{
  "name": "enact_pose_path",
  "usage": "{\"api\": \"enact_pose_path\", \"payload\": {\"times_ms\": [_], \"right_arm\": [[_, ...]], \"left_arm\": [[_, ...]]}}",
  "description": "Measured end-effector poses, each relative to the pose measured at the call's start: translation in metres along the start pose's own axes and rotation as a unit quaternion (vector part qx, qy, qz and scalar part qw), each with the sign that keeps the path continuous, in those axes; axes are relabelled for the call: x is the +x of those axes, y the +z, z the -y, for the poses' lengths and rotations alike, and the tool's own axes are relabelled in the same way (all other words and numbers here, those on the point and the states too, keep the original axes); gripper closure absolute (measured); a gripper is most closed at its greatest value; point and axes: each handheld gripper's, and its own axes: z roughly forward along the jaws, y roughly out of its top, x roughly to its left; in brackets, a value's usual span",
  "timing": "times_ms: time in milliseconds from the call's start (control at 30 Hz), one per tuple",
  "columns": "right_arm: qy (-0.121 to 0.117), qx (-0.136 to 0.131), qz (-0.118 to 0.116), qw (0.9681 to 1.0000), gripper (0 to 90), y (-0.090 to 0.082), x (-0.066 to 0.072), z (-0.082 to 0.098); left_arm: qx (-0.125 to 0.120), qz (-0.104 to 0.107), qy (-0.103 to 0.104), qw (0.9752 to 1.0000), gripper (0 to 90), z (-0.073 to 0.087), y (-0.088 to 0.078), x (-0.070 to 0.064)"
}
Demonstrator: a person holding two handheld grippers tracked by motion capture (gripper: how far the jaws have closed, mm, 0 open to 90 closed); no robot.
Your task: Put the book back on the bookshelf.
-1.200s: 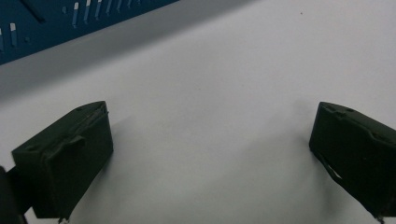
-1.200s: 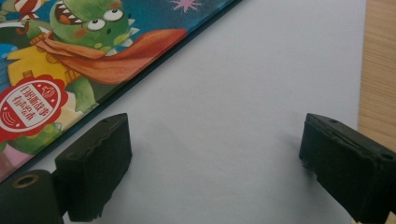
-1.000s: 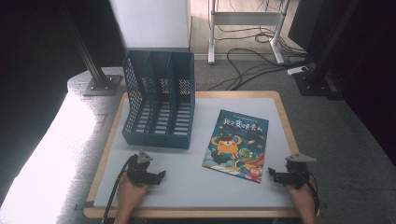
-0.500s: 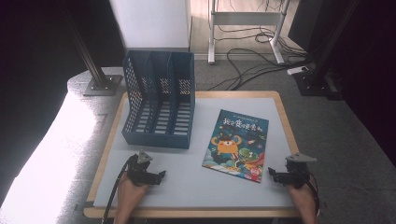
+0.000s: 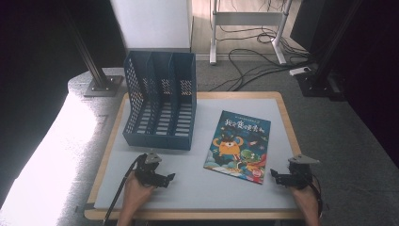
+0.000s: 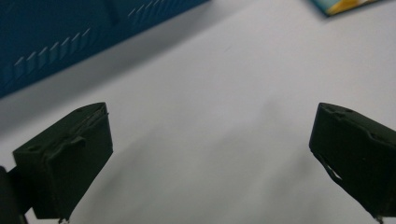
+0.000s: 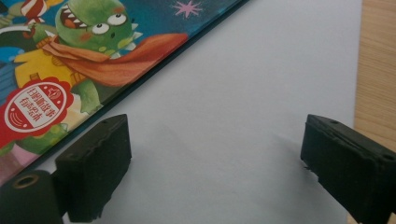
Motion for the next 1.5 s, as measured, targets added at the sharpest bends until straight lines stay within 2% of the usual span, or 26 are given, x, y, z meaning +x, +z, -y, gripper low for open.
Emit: {"api": "enact_pose_path", "payload": {"times_ms": [33, 133, 300, 333, 433, 567, 700, 767, 833, 900, 1000, 1133, 1200, 1233, 1300, 1433, 1467, 1500], "right_arm": [[0.003, 0.001, 0.002, 1.0, 5.1, -0.002, -0.001, 0.0], [0.009, -0.001, -0.001, 1.0, 1.8, -0.004, -0.002, 0.0], [0.013, -0.007, -0.01, 0.9998, 0.0, -0.006, -0.001, -0.002], [0.012, -0.009, -0.015, 0.9998, 0.0, -0.007, 0.0, -0.003], [0.011, -0.014, -0.021, 0.9996, 0.0, -0.01, 0.002, -0.006], [0.001, -0.025, -0.027, 0.9993, 0.0, -0.013, 0.006, -0.012], [-0.018, -0.028, -0.027, 0.9991, 0.0, -0.012, 0.009, -0.019], [-0.021, -0.028, -0.027, 0.999, 0.0, -0.01, 0.011, -0.022], [-0.026, -0.031, -0.03, 0.9987, 0.0, -0.008, 0.013, -0.025], [-0.031, -0.032, -0.032, 0.9985, 0.0, -0.006, 0.015, -0.029], [-0.032, -0.031, -0.035, 0.9984, 0.0, 0.0, 0.019, -0.033], [-0.035, -0.028, -0.046, 0.9979, 0.0, 0.009, 0.024, -0.036], [-0.037, -0.027, -0.049, 0.9977, 0.0, 0.014, 0.026, -0.037], [-0.039, -0.025, -0.052, 0.9976, 0.0, 0.017, 0.028, -0.037], [-0.042, -0.026, -0.054, 0.9973, 0.0, 0.021, 0.031, -0.037], [-0.05, -0.018, -0.065, 0.9964, 0.0, 0.028, 0.037, -0.038], [-0.05, -0.014, -0.066, 0.9964, 0.0, 0.031, 0.038, -0.038], [-0.052, -0.012, -0.066, 0.9964, 0.0, 0.032, 0.038, -0.038]], "left_arm": [[-0.002, 0.008, 0.013, 0.9999, 0.0, -0.009, 0.0, -0.008], [-0.007, 0.023, 0.031, 0.9992, 0.0, -0.022, 0.004, -0.021], [-0.008, 0.038, 0.048, 0.9981, 0.0, -0.038, 0.014, -0.032], [-0.003, 0.045, 0.058, 0.9973, 0.0, -0.047, 0.02, -0.038], [-0.001, 0.053, 0.066, 0.9964, 0.0, -0.056, 0.027, -0.043], [0.012, 0.07, 0.086, 0.9937, 0.0, -0.078, 0.048, -0.058], [0.013, 0.088, 0.09, 0.992, 0.0, -0.09, 0.064, -0.066], [0.016, 0.085, 0.093, 0.9918, 0.0, -0.095, 0.073, -0.068], [0.02, 0.088, 0.088, 0.992, 0.0, -0.1, 0.082, -0.067], [0.025, 0.074, 0.093, 0.9925, 0.0, -0.103, 0.09, -0.066], [0.027, 0.077, 0.082, 0.9933, 0.0, -0.105, 0.104, -0.062], [0.039, 0.071, 0.083, 0.9933, 0.0, -0.105, 0.118, -0.059], [0.041, 0.073, 0.083, 0.993, 0.0, -0.104, 0.121, -0.059], [0.041, 0.085, 0.073, 0.9928, 0.0, -0.103, 0.125, -0.058], [0.036, 0.088, 0.066, 0.9933, 0.0, -0.103, 0.127, -0.058], [0.033, 0.093, 0.071, 0.9926, 0.0, -0.102, 0.128, -0.062], [0.029, 0.1, 0.077, 0.9916, 0.0, -0.101, 0.128, -0.066], [0.027, 0.097, 0.077, 0.992, 0.0, -0.101, 0.128, -0.069]]}}
